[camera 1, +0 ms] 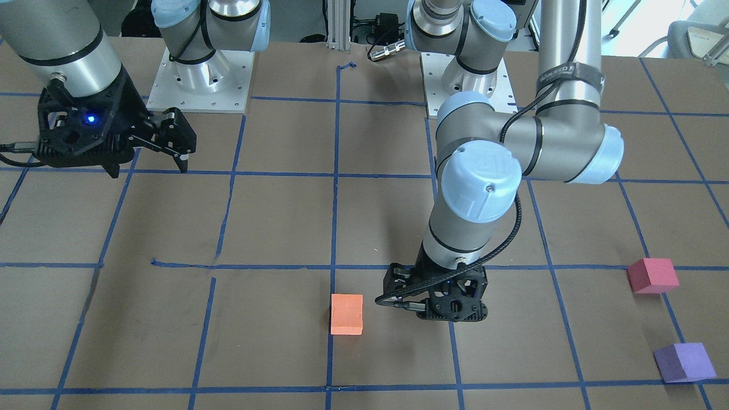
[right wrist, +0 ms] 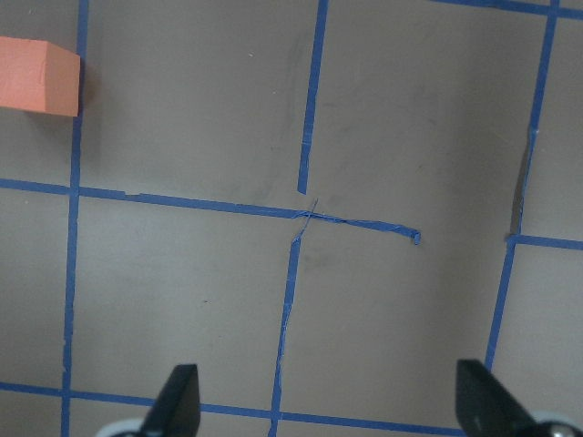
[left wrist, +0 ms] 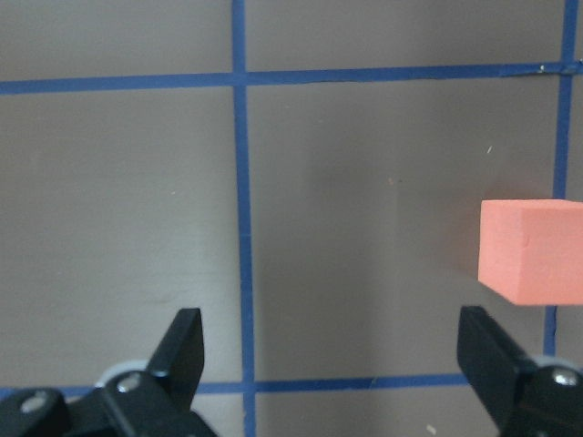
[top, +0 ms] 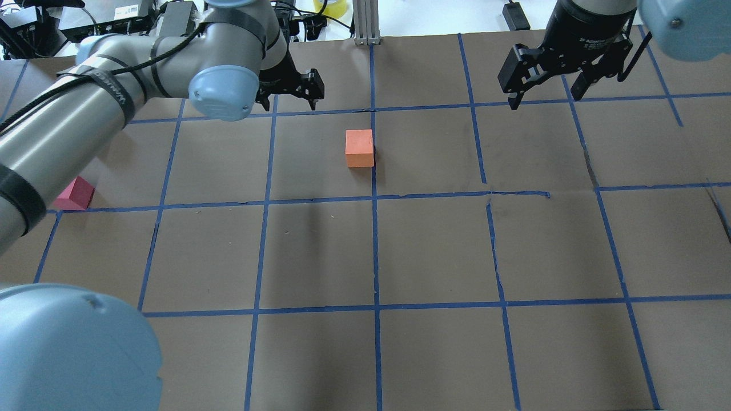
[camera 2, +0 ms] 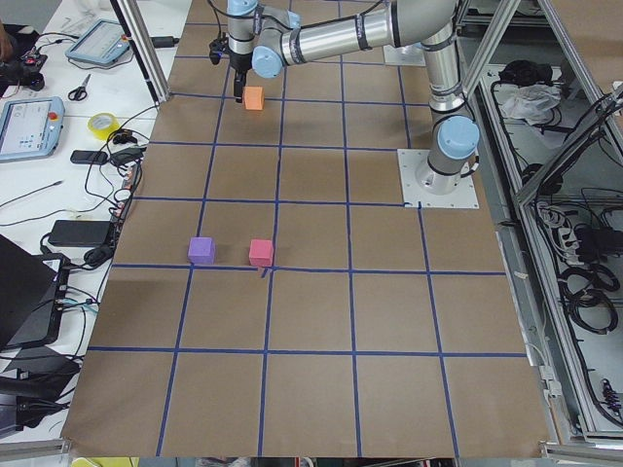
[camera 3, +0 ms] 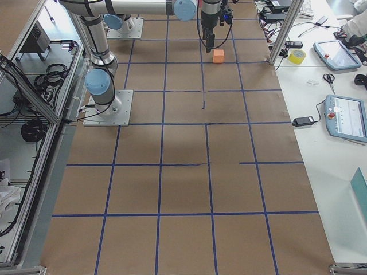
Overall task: Arrange blocks in a line
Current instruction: 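Lower the left gripper onto the orange cube and grasp it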
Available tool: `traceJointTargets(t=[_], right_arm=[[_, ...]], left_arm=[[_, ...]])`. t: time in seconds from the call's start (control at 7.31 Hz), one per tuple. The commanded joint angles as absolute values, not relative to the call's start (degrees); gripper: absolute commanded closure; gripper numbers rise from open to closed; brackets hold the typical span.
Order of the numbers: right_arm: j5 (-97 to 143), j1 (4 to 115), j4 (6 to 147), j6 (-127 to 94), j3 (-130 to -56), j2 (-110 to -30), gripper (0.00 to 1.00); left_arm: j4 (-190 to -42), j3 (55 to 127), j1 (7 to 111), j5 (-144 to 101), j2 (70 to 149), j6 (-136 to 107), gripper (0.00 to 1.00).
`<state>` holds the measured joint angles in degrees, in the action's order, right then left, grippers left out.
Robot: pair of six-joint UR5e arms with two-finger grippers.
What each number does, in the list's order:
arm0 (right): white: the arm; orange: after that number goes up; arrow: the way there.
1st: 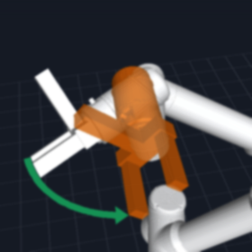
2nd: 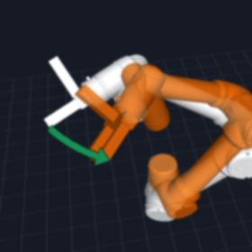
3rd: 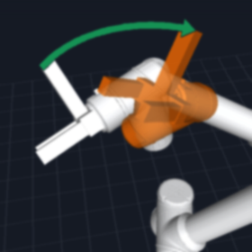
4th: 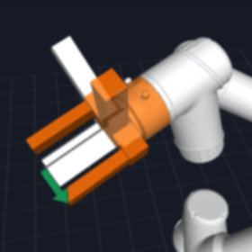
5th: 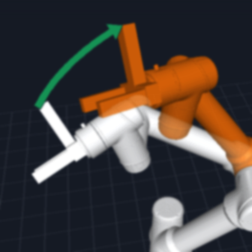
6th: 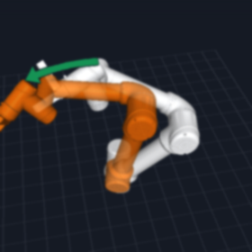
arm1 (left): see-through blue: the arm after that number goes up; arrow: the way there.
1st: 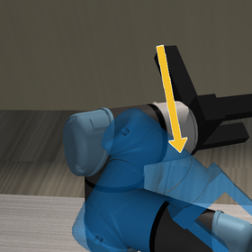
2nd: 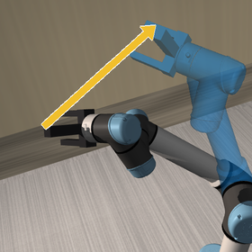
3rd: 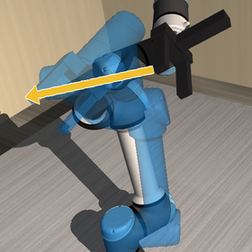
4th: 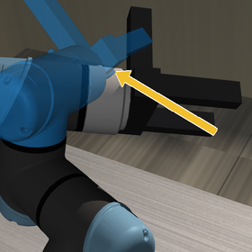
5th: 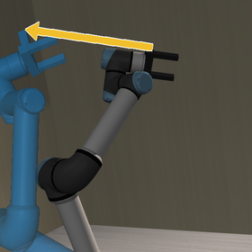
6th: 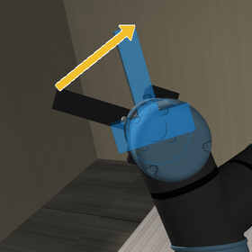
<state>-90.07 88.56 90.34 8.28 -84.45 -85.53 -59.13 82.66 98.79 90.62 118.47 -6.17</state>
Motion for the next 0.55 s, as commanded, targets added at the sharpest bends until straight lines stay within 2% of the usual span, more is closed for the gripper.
traceJointTargets(t=[0.0,0.41], right_arm=[[-90.5,88.4,89.5,8.3,-84.6,-87.0,0.0],[-90.4,88.9,90.4,8.8,-84.8,-86.7,0.0]], left_arm=[[-56.7,81.0,102.6,90.6,122.4,-6.9,0.0],[-53.5,77.4,104.8,90.4,127.4,-7.9,0.0]])
